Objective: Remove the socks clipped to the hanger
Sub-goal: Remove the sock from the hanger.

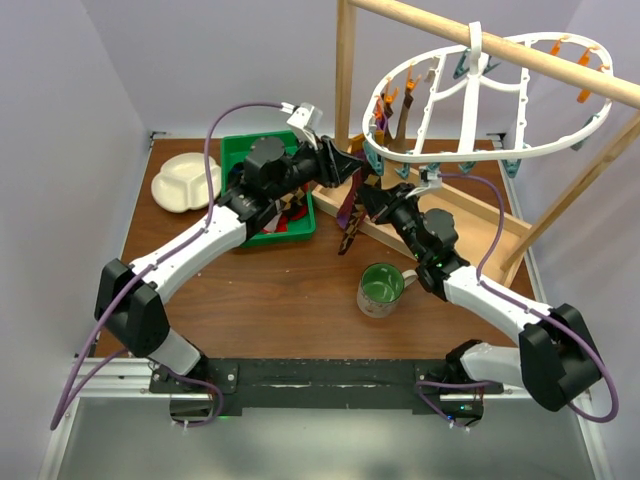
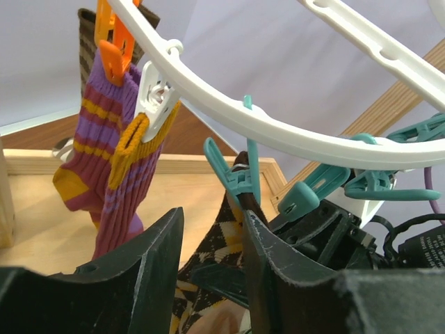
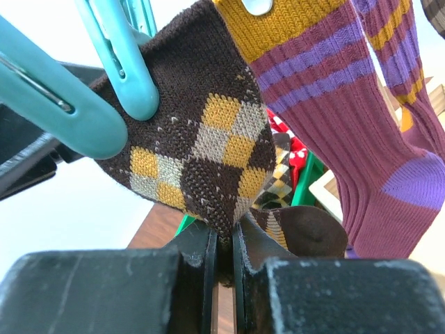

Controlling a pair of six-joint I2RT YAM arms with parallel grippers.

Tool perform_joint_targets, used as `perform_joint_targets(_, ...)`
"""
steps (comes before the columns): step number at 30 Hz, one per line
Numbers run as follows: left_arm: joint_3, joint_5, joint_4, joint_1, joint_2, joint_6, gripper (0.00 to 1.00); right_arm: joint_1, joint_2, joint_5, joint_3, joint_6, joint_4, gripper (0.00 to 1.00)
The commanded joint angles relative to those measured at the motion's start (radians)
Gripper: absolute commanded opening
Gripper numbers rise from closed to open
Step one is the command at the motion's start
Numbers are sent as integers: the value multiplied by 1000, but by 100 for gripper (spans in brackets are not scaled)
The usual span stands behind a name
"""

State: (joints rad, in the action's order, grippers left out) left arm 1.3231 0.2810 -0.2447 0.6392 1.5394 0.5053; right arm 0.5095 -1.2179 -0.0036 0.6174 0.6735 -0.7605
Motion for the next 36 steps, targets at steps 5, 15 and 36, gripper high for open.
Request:
perform_joint_targets(5,73,66,-91,-4,24,25,45,-3,-5,-9,44,-5,13,0)
perform_joint_targets(15,108,69,-79,-4,51,18,47,-3,-5,-4,58,-9,35,0)
perform_joint_targets(36,156,57,-96,-3,107,38,68,-3,6,-3,64,-15,46,0)
